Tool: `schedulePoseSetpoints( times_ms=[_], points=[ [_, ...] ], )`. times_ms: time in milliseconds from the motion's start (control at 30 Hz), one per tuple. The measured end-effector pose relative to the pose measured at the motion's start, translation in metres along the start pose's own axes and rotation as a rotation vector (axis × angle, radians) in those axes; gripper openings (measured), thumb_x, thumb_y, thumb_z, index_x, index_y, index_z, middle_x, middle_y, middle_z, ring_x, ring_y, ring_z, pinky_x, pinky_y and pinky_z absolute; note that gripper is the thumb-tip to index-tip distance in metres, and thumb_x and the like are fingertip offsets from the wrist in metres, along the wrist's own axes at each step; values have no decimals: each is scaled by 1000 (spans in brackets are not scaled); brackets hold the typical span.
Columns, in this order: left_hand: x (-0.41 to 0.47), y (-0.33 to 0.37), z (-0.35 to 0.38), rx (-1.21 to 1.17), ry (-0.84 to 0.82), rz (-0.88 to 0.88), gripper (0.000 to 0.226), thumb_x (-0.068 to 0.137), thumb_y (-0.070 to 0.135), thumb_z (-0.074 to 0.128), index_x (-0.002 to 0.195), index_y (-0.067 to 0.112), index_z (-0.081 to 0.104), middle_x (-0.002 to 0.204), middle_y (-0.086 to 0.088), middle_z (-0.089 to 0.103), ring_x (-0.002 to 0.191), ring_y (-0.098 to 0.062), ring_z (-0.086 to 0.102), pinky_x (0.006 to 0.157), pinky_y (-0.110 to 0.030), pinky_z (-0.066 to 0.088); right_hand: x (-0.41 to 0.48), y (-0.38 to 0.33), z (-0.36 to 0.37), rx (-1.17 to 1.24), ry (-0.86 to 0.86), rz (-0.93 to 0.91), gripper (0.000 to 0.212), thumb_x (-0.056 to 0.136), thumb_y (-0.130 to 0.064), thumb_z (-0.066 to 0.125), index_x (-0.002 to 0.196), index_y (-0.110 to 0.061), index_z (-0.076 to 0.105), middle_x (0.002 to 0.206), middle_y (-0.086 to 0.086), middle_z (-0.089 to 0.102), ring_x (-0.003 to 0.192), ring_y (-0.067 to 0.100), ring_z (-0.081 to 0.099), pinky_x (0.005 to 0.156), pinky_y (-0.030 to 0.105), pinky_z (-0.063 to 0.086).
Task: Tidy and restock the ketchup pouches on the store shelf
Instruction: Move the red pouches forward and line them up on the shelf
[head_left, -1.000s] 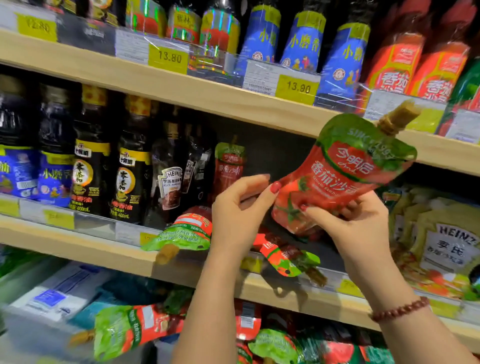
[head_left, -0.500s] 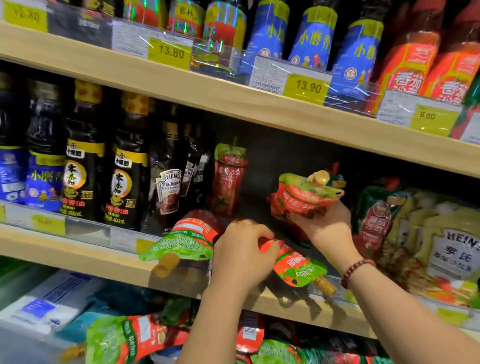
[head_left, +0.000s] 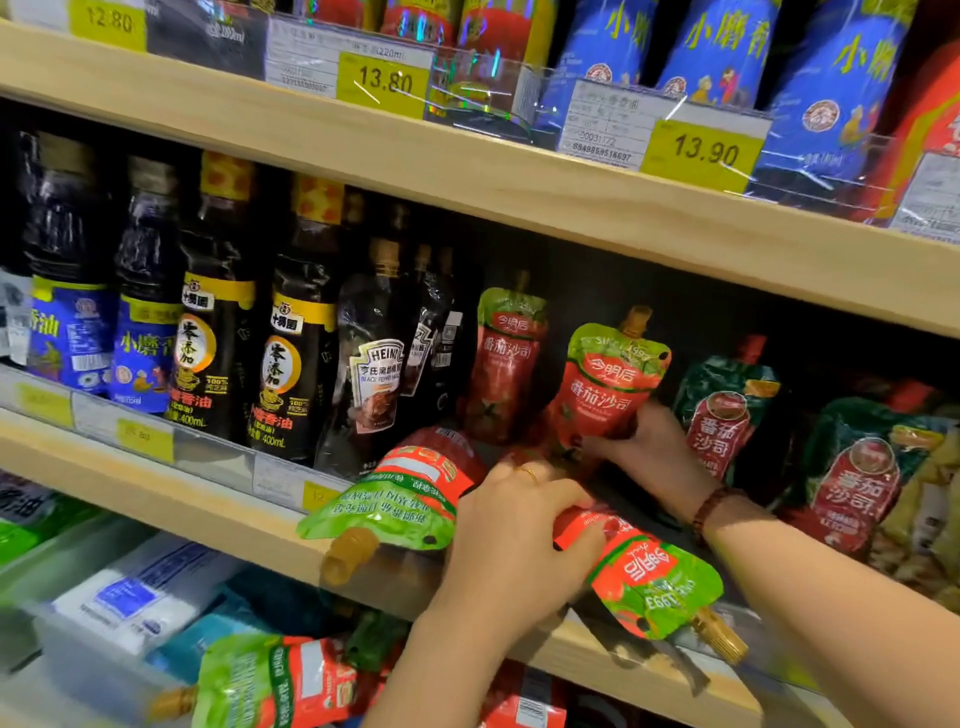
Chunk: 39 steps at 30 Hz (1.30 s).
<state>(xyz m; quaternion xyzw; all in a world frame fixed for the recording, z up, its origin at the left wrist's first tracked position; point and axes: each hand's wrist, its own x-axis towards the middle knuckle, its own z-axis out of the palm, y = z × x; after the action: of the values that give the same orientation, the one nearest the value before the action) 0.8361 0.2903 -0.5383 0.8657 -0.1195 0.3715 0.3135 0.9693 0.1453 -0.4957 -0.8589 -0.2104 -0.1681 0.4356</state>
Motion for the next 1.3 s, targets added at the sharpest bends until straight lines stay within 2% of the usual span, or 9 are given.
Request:
schedulePoseSetpoints(
  times_ms=[100, 200, 400, 500, 633, 767, 1000, 1167, 1300],
  points=[
    [-1, -1, 0, -2, 6, 7, 27, 75, 52, 53, 87, 34, 69, 84, 15, 65, 82, -10, 54, 61, -24, 40, 8, 4, 5, 70, -48, 54, 44, 66, -1, 79, 107, -11, 63, 103, 3, 68, 88, 8, 63, 72, 14, 47],
    [-1, -1, 0, -4, -15, 5, 31, 76, 55, 48, 88, 35, 68, 87, 17, 65, 83, -7, 53, 62, -21, 38, 14, 6, 7, 115, -79, 80, 43, 68, 0, 77, 101, -21, 60, 99, -1, 67, 88, 6, 62, 74, 18, 47],
    [0, -2, 1, 9, 8, 13, 25, 74, 54, 54, 84, 36, 68, 83, 20, 64, 80, -3, 52, 58, -14, 35, 23, 10, 10, 83, -93, 135, 35, 66, -12, 82, 85, -31, 59, 91, -10, 66, 85, 1, 60, 67, 14, 45],
    [0, -3, 2, 8, 14, 22, 27, 75, 55, 52, 85, 36, 69, 84, 20, 65, 81, -3, 53, 60, -21, 44, 29, 10, 12, 86, -92, 174, 34, 67, -10, 80, 85, -29, 59, 94, -5, 67, 87, 8, 62, 70, 19, 47],
    [0, -2, 1, 5, 4, 18, 28, 75, 56, 52, 85, 36, 69, 85, 20, 65, 80, -3, 54, 59, -22, 45, 33, 11, 14, 63, -98, 197, 29, 70, -8, 77, 80, -29, 60, 99, 1, 68, 92, 15, 63, 82, 31, 51],
    [1, -2, 0, 7, 22, 23, 24, 74, 53, 54, 83, 35, 69, 83, 20, 65, 79, -3, 54, 57, -22, 45, 37, 12, 15, 41, -92, 217, 30, 72, -4, 74, 85, -27, 60, 101, 2, 68, 94, 17, 62, 85, 33, 51],
    [-1, -3, 2, -2, 28, 28, 23, 75, 52, 54, 83, 36, 68, 83, 21, 65, 79, -1, 53, 61, -7, 28, 38, 8, 15, 22, -116, 236, 34, 75, 0, 69, 86, -29, 56, 94, -4, 60, 89, 13, 56, 76, 26, 45],
    [-2, -4, 3, -1, 31, 38, 24, 77, 53, 54, 85, 36, 68, 85, 20, 65, 80, -2, 54, 59, -9, 31, 35, 6, 14, 102, -168, 269, 35, 78, -1, 68, 85, -32, 55, 99, -4, 60, 93, 12, 55, 79, 25, 43],
    [-3, -3, 4, 10, 44, 45, 24, 78, 53, 53, 85, 36, 68, 84, 18, 65, 80, -5, 56, 56, -21, 43, 33, 5, 13, 119, -160, 296, 30, 77, -5, 71, 82, -30, 56, 97, -4, 60, 92, 12, 55, 79, 26, 43]
  ],
)
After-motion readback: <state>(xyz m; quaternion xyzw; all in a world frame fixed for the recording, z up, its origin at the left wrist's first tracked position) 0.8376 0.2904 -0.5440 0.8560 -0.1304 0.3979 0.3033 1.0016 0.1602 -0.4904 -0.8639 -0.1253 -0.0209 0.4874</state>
